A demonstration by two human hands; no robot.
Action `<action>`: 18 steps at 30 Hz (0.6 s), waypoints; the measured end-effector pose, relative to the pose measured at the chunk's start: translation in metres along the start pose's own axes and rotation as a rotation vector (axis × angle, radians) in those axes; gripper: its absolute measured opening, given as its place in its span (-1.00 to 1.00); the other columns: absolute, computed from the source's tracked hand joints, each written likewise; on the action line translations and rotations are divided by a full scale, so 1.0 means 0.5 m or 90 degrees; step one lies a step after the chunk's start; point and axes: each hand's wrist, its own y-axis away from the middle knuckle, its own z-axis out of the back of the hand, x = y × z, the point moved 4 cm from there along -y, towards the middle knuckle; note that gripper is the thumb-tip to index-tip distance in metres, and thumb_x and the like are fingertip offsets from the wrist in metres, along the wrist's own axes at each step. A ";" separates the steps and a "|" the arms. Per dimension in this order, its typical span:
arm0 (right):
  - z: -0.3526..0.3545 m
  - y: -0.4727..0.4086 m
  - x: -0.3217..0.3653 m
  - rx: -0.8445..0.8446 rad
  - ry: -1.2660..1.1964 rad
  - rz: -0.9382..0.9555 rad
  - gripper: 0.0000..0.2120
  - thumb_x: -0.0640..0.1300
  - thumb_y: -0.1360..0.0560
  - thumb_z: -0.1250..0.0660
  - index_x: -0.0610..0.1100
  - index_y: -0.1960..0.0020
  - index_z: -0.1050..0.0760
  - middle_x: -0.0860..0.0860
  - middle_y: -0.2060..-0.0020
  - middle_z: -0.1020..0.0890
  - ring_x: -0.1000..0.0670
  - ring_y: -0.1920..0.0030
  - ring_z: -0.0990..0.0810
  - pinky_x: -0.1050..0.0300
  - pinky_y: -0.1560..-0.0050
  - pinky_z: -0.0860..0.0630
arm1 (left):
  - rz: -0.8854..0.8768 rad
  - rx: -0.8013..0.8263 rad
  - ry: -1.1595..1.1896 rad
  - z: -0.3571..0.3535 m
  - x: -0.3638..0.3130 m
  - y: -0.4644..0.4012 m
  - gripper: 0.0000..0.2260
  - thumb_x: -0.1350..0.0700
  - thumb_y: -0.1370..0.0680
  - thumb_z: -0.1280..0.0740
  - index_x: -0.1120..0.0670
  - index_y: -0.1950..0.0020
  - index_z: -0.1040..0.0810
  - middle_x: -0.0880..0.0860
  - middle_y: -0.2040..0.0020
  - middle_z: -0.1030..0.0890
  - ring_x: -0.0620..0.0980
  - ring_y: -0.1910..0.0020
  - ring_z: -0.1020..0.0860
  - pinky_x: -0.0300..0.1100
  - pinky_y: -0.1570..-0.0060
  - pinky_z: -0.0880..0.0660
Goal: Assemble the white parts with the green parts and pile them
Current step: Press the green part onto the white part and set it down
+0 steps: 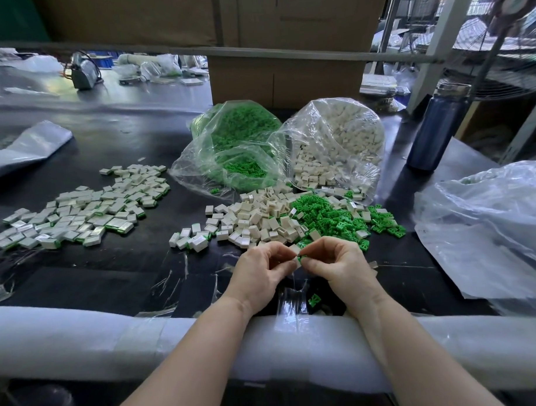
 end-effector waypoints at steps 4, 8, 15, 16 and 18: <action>-0.001 0.000 0.001 0.011 -0.017 0.004 -0.81 -0.40 -0.41 -0.38 -0.13 0.23 -0.62 0.02 0.37 -0.66 0.08 0.31 -0.62 0.27 0.23 -0.55 | 0.006 -0.010 0.008 0.001 0.002 -0.002 -0.89 0.24 -0.45 -0.42 0.02 0.13 -0.60 0.00 0.20 -0.65 -0.08 0.19 -0.62 -0.28 0.04 -0.55; -0.002 0.002 0.003 0.007 0.001 0.009 -0.81 -0.42 -0.41 -0.38 -0.14 0.19 -0.60 -0.03 0.35 -0.63 0.09 0.33 -0.58 0.27 0.24 -0.53 | 0.001 -0.013 0.015 -0.002 0.002 -0.003 -0.86 0.25 -0.45 -0.41 0.00 0.14 -0.62 0.05 0.17 -0.65 -0.02 0.15 -0.62 -0.21 0.00 -0.55; -0.004 0.002 0.002 0.021 0.004 -0.004 -0.85 -0.48 -0.38 -0.36 -0.28 0.15 -0.55 -0.06 0.40 -0.55 0.10 0.40 -0.48 0.31 0.34 -0.46 | 0.005 -0.014 -0.012 -0.006 0.002 -0.001 -0.87 0.27 -0.44 -0.42 0.05 0.12 -0.64 0.13 0.06 -0.63 0.05 0.05 -0.60 -0.07 -0.13 -0.52; -0.004 0.002 0.002 0.024 0.006 -0.006 -0.86 -0.48 -0.37 -0.37 -0.30 0.14 -0.55 -0.05 0.40 -0.55 0.12 0.41 -0.48 0.32 0.35 -0.46 | 0.008 -0.013 -0.013 -0.006 0.001 0.000 -0.87 0.27 -0.43 -0.42 0.03 0.13 -0.63 0.14 0.06 -0.63 0.05 0.04 -0.60 -0.08 -0.13 -0.51; -0.004 0.002 0.001 0.030 0.013 -0.009 -0.86 -0.48 -0.36 -0.38 -0.29 0.17 -0.55 -0.04 0.40 -0.57 0.13 0.40 -0.51 0.32 0.34 -0.48 | 0.009 -0.006 -0.013 -0.006 -0.002 0.001 -0.87 0.28 -0.43 -0.43 0.06 0.14 -0.63 0.14 0.06 -0.63 0.06 0.04 -0.60 -0.12 -0.13 -0.51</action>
